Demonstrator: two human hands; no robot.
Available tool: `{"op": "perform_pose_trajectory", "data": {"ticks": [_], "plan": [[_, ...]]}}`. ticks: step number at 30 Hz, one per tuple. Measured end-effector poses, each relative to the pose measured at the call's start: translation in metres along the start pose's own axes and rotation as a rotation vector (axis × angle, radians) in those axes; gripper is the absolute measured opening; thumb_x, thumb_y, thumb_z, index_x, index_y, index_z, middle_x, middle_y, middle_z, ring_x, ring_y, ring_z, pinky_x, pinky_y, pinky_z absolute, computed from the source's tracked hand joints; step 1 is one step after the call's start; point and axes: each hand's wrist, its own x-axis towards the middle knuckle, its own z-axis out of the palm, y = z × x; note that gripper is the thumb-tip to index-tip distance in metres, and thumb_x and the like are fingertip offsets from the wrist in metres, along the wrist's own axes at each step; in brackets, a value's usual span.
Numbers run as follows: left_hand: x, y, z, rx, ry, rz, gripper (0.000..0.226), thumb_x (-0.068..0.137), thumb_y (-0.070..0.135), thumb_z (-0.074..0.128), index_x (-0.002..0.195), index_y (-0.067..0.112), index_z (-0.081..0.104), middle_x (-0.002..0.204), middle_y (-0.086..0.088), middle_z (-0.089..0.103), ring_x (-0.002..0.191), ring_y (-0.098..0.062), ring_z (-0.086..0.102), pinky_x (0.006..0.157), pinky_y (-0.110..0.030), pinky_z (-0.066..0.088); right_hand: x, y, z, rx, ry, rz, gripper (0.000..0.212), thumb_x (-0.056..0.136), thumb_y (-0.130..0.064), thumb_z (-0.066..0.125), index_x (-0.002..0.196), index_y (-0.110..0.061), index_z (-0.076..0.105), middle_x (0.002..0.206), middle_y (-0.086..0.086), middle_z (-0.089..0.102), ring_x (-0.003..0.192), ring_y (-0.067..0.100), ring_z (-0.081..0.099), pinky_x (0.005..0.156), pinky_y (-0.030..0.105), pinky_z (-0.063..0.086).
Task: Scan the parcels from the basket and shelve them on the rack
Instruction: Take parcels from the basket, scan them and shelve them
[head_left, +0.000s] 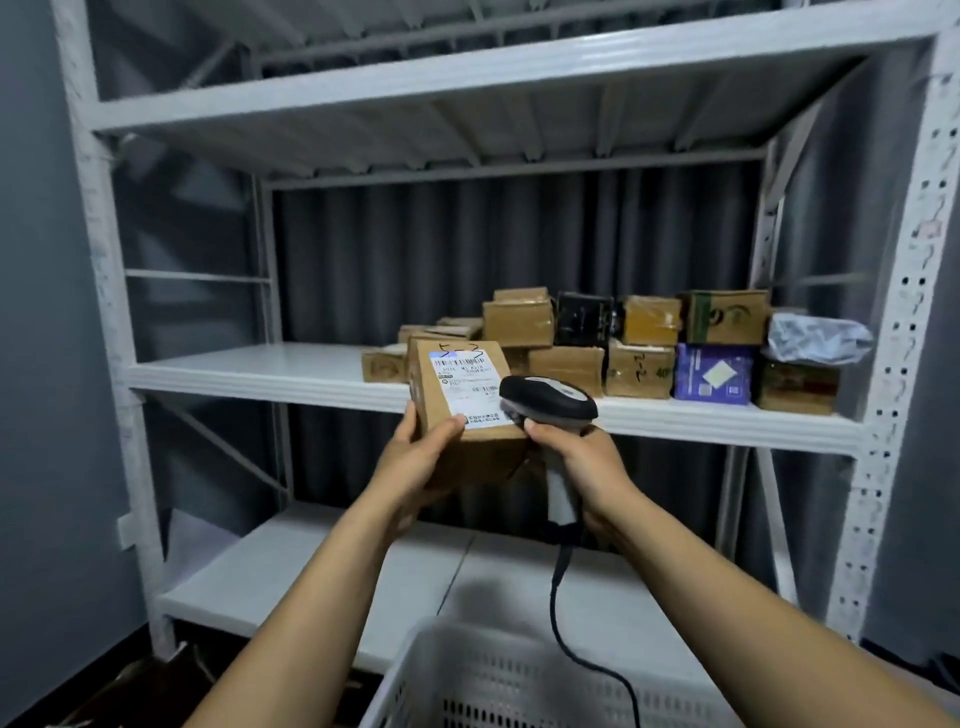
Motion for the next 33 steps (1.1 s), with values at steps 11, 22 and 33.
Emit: {"op": "perform_pose_trajectory", "data": {"ticks": [11, 22, 33], "plan": [[0.13, 0.071, -0.024, -0.075, 0.346, 0.135, 0.063, 0.08, 0.048, 0.071, 0.135, 0.024, 0.052, 0.124, 0.001, 0.063, 0.103, -0.019, 0.063, 0.085, -0.042, 0.057, 0.135, -0.057, 0.044, -0.268, 0.006, -0.118, 0.009, 0.078, -0.014, 0.078, 0.085, -0.012, 0.073, 0.077, 0.005, 0.073, 0.074, 0.024, 0.067, 0.066, 0.035, 0.056], [0.252, 0.089, -0.013, 0.487, 0.363, 0.137, 0.064, 0.092, 0.064, 0.04, 0.13, 0.016, 0.057, 0.128, -0.008, 0.06, 0.113, -0.027, 0.054, 0.083, -0.032, 0.04, 0.221, -0.063, 0.03, -0.391, 0.083, -0.129, 0.013, 0.078, -0.017, 0.078, 0.089, -0.012, 0.073, 0.081, 0.004, 0.072, 0.068, 0.015, 0.066, 0.049, 0.023, 0.05], [0.28, 0.056, -0.042, 1.31, 0.285, 0.724, 0.094, 0.085, 0.032, 0.07, 0.152, 0.038, 0.005, 0.155, -0.008, 0.018, 0.138, -0.028, 0.028, 0.108, -0.04, 0.037, 0.269, -0.044, 0.031, -0.489, 0.064, -0.118, 0.02, 0.076, -0.02, 0.081, 0.092, -0.011, 0.074, 0.082, 0.005, 0.074, 0.073, 0.018, 0.069, 0.061, 0.027, 0.05]]}}
